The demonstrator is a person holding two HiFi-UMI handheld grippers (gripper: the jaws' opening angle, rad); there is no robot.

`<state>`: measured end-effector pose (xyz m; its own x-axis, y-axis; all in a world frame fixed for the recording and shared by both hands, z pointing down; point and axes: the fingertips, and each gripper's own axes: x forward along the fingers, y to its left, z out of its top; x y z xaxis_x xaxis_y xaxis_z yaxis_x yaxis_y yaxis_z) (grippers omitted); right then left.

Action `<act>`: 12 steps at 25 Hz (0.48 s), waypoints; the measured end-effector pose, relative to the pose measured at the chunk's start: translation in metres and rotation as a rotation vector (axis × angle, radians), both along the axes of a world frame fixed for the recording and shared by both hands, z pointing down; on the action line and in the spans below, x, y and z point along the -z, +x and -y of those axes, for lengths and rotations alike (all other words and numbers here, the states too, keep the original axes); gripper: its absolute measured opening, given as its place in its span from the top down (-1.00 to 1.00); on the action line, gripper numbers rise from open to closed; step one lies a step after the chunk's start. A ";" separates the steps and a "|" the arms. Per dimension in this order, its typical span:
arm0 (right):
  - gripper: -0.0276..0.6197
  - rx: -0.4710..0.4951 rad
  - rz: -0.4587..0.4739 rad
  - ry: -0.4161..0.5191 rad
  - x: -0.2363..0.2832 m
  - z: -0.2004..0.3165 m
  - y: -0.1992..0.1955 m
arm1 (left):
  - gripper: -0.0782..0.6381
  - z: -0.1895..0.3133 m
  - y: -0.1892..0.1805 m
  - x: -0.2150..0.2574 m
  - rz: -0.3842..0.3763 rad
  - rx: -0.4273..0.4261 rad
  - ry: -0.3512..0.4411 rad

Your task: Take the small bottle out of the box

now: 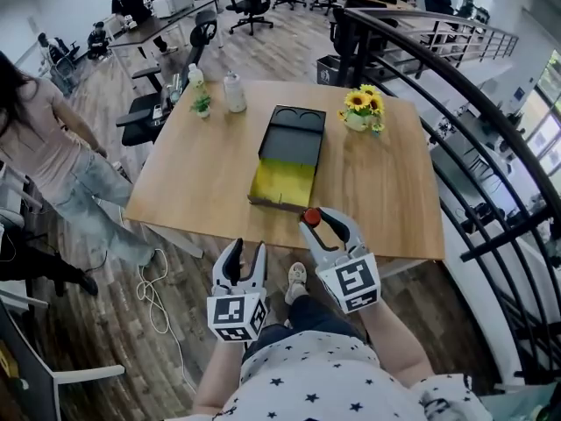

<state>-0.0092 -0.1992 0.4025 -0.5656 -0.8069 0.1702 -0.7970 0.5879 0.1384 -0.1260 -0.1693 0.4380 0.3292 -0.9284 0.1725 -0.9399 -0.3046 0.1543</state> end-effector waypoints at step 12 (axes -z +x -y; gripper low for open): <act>0.48 -0.040 0.006 0.030 0.006 -0.040 0.019 | 0.30 -0.032 0.005 0.004 -0.004 -0.011 0.024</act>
<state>0.0095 -0.1589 0.3962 -0.5341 -0.8333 0.1428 -0.8204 0.5516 0.1505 -0.1209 -0.1370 0.4336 0.3402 -0.9285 0.1488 -0.9358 -0.3189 0.1501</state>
